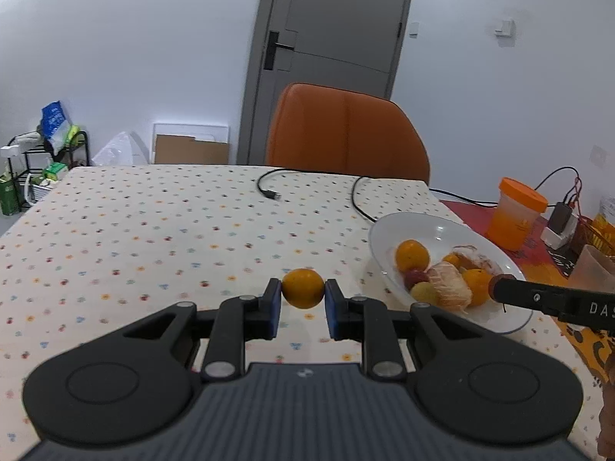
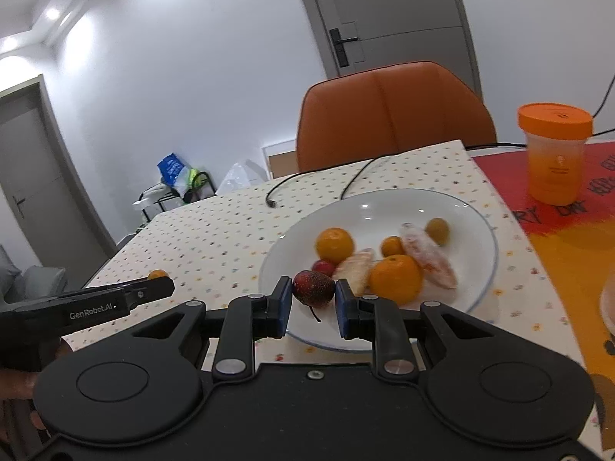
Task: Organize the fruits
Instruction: 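Carry the orange and red plum over the white plate, then lower both fruits into the plate and open both tools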
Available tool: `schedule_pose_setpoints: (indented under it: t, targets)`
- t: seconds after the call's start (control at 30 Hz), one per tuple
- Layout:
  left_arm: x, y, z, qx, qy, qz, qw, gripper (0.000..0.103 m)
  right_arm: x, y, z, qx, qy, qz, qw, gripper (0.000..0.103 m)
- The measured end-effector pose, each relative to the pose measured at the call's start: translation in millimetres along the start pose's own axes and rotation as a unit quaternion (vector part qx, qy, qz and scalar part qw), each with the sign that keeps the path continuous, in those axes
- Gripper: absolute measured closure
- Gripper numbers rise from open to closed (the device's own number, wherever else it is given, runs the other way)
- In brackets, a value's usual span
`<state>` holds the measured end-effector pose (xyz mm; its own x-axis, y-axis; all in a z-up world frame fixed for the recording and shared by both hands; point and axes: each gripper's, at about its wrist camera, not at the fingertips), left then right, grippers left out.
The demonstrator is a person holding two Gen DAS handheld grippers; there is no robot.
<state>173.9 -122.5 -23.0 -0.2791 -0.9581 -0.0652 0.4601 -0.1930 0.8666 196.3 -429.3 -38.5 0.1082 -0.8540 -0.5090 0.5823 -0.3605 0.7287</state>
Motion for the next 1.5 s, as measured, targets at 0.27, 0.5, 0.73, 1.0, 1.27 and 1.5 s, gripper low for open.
schedule_pose_setpoints:
  t: [0.27, 0.5, 0.73, 1.0, 1.27, 1.5]
  targets:
    - [15, 9, -9, 0.004, -0.017, -0.013, 0.9998, 0.081, 17, 0, 4, 0.005, -0.017, -0.011, 1.000, 0.081]
    - [31, 17, -17, 0.006, -0.035, -0.029, 0.9989, 0.081, 24, 0, 6, 0.015, -0.028, -0.013, 0.999, 0.074]
    - [55, 22, -24, 0.007, -0.059, -0.047, 0.9971, 0.081, 40, 1, 16, 0.023, -0.035, -0.029, 0.999, 0.074]
    - [78, 28, -28, 0.009, -0.078, -0.066, 0.9947, 0.081, 53, 1, 25, 0.032, -0.038, -0.041, 0.998, 0.074]
    - [79, 31, -26, 0.012, -0.067, -0.060, 0.9959, 0.077, 58, -1, 28, 0.034, -0.035, -0.046, 0.998, 0.074]
    - [60, 25, -15, -0.001, -0.039, -0.048, 0.9981, 0.077, 53, -3, 29, 0.033, -0.025, -0.045, 0.998, 0.074]
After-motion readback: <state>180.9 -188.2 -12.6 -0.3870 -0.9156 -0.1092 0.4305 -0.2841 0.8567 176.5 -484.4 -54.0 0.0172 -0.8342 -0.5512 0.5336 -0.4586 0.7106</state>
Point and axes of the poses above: each gripper's, at about its wrist camera, not at the fingertips, and z roughly against the way its jaws point, x to its right, y to its top, and after that the axes turned 15 degrees about -z, right-handed
